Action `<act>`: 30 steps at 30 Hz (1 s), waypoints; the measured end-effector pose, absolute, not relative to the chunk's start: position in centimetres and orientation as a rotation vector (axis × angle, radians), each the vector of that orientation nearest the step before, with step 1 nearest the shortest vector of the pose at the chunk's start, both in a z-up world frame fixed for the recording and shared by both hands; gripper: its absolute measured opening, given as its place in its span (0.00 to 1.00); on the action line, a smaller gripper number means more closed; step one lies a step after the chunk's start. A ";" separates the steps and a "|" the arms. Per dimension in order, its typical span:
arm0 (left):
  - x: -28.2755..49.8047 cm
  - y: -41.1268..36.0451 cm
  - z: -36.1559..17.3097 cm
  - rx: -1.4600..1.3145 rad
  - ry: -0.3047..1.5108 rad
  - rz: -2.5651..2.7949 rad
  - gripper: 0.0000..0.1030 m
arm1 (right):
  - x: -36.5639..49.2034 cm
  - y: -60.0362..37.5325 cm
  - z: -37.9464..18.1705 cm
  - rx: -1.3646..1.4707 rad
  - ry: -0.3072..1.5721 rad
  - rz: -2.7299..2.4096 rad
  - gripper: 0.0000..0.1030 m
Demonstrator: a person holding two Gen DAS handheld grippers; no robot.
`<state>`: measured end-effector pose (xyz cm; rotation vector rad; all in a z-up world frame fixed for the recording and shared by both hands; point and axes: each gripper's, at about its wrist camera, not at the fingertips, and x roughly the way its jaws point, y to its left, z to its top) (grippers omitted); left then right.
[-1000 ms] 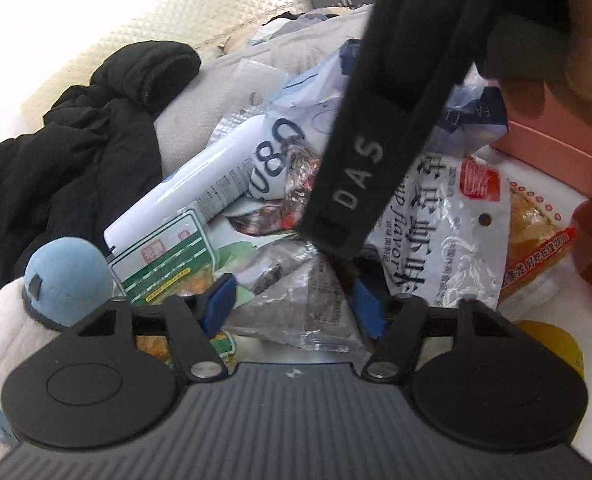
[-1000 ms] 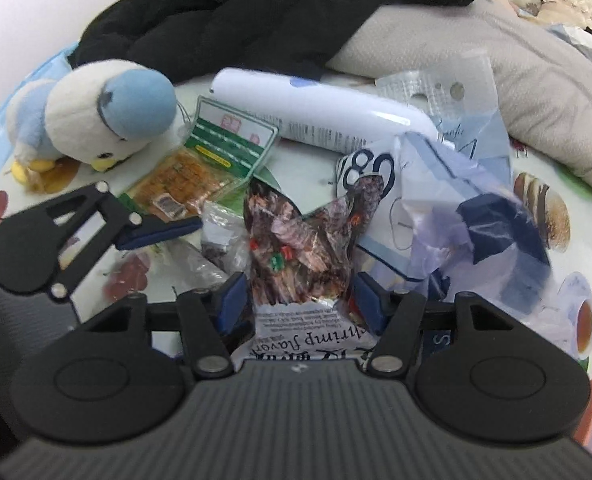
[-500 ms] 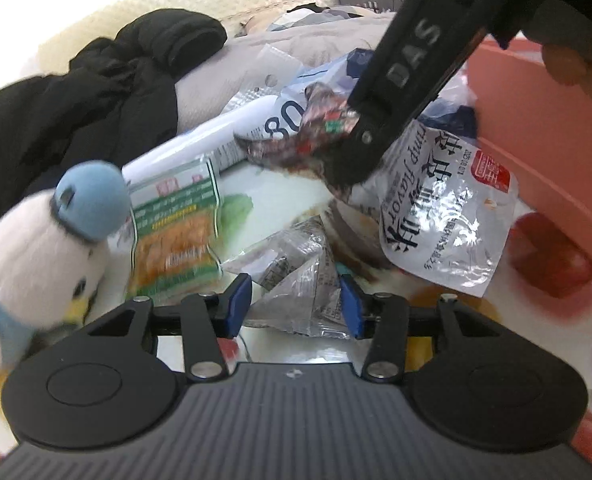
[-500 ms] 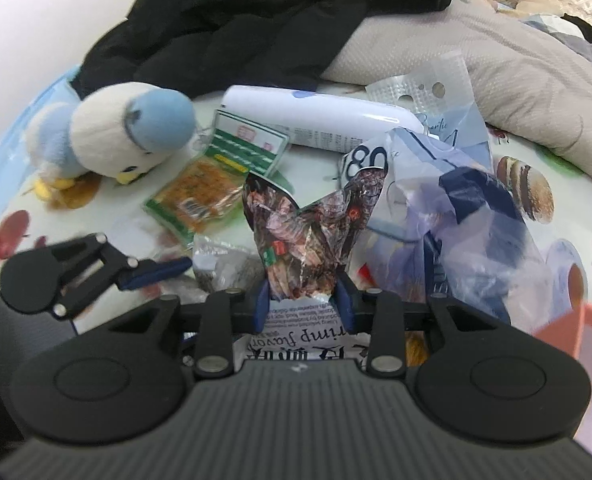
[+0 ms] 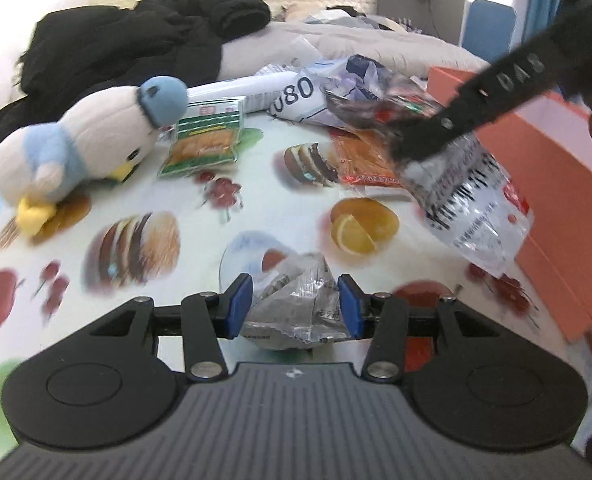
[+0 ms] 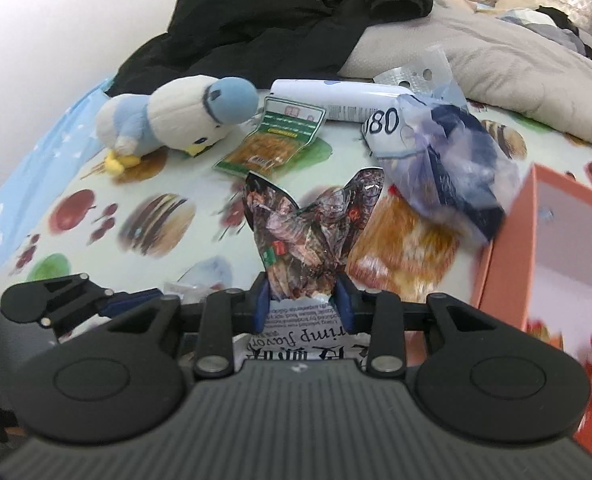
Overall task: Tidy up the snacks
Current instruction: 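Grasp the brown patterned snack bag with the right gripper while the left grasps a clear bag, then lift both held bags and carry them over the pink box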
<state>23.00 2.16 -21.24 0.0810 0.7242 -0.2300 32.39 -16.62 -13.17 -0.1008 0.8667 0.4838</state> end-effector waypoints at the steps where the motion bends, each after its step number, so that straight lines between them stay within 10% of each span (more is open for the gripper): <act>1: 22.1 2.3 -21.0 0.078 0.721 -0.226 0.46 | 31.6 -16.9 -13.1 -0.089 0.865 0.483 0.36; 30: 11.1 6.0 -20.0 -0.260 0.858 -0.172 0.33 | 15.9 -18.1 -18.8 0.038 0.913 0.382 0.38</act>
